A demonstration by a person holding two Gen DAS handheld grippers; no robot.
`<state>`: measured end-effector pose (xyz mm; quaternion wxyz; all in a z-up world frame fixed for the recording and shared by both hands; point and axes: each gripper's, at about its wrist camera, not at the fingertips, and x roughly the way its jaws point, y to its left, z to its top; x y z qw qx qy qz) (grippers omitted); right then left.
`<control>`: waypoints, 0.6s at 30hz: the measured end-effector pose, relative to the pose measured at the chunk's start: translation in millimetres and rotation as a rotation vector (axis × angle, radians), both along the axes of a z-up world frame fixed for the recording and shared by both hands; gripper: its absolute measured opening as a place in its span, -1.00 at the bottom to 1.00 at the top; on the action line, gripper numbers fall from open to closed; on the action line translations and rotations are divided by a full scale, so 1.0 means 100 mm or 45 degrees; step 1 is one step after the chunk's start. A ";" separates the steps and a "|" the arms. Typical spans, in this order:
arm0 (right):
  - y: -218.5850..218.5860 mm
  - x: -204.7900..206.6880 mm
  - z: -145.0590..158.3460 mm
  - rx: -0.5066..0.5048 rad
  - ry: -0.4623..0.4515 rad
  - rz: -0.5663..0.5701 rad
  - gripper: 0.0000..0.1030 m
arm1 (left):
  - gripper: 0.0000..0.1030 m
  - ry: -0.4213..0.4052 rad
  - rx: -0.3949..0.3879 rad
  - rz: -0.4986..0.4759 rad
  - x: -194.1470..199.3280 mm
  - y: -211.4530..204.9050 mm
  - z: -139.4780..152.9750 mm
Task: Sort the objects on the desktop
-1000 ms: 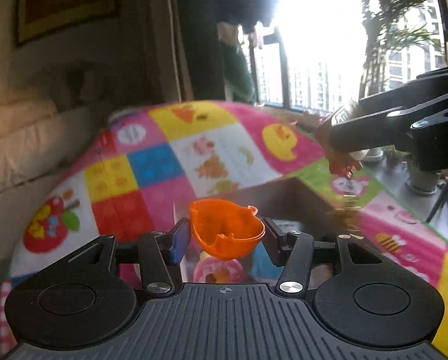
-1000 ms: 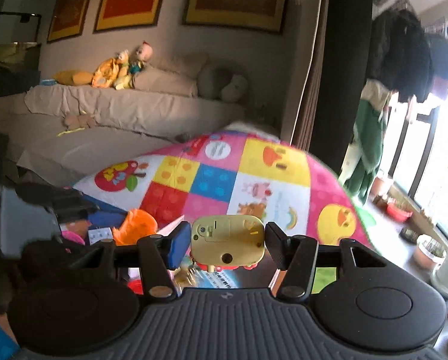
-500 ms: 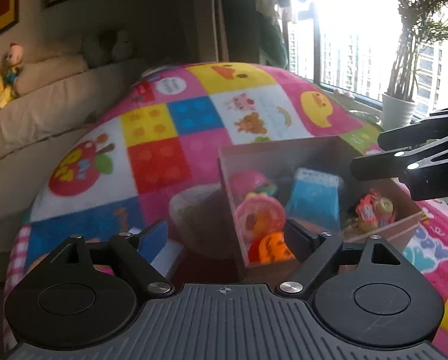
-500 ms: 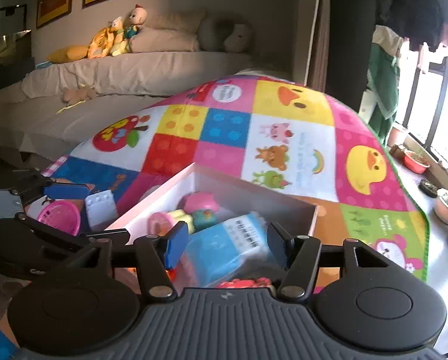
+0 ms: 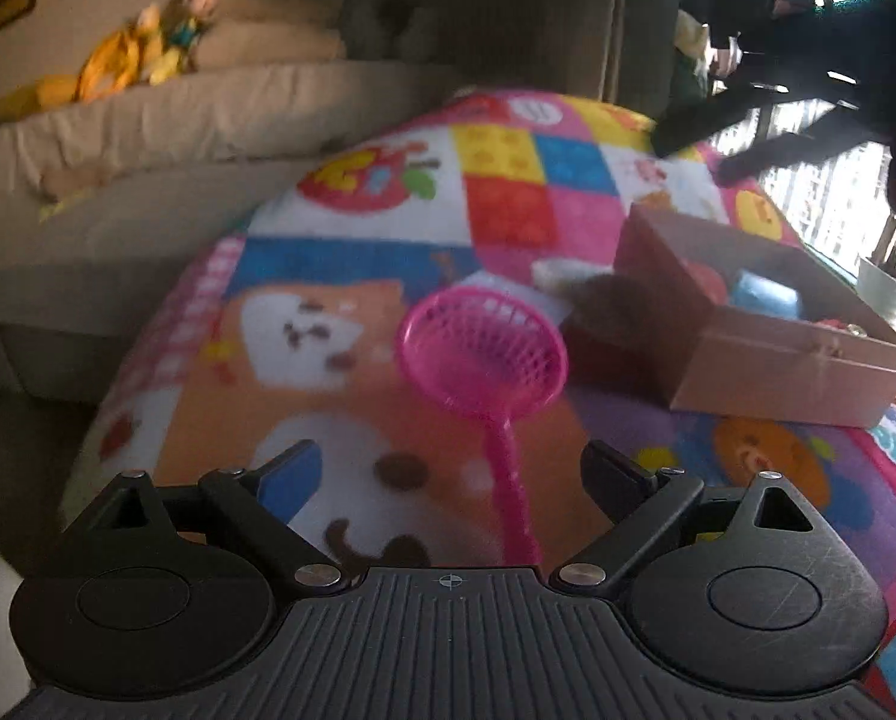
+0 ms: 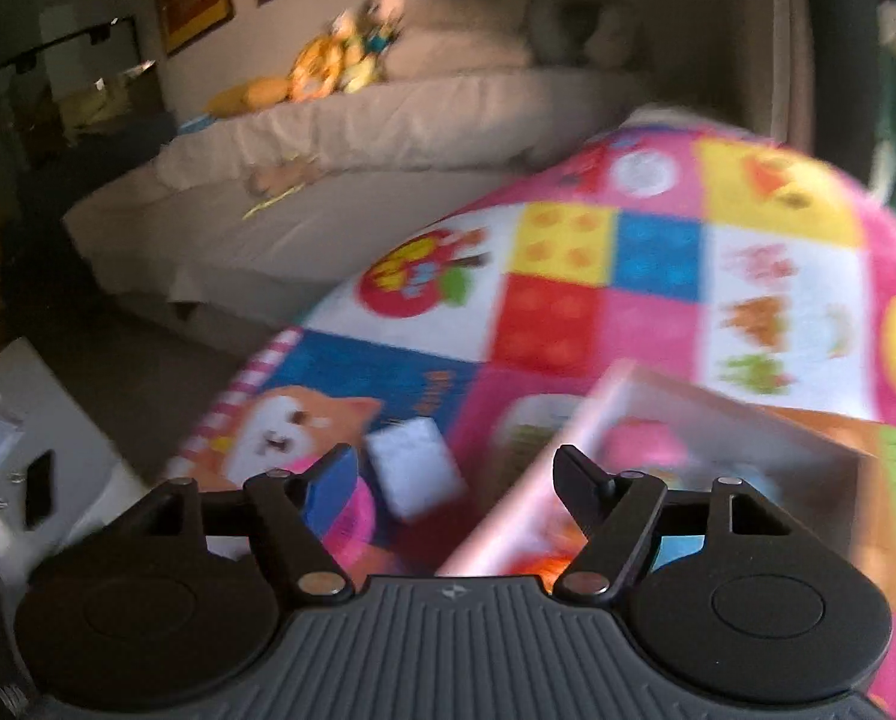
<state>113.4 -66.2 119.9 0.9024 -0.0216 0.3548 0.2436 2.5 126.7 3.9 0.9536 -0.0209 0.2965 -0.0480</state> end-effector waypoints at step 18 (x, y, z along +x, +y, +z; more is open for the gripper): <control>1.08 0.83 -0.95 -0.336 0.289 0.081 -0.27 | 0.91 0.047 -0.064 -0.008 0.00 0.01 -0.06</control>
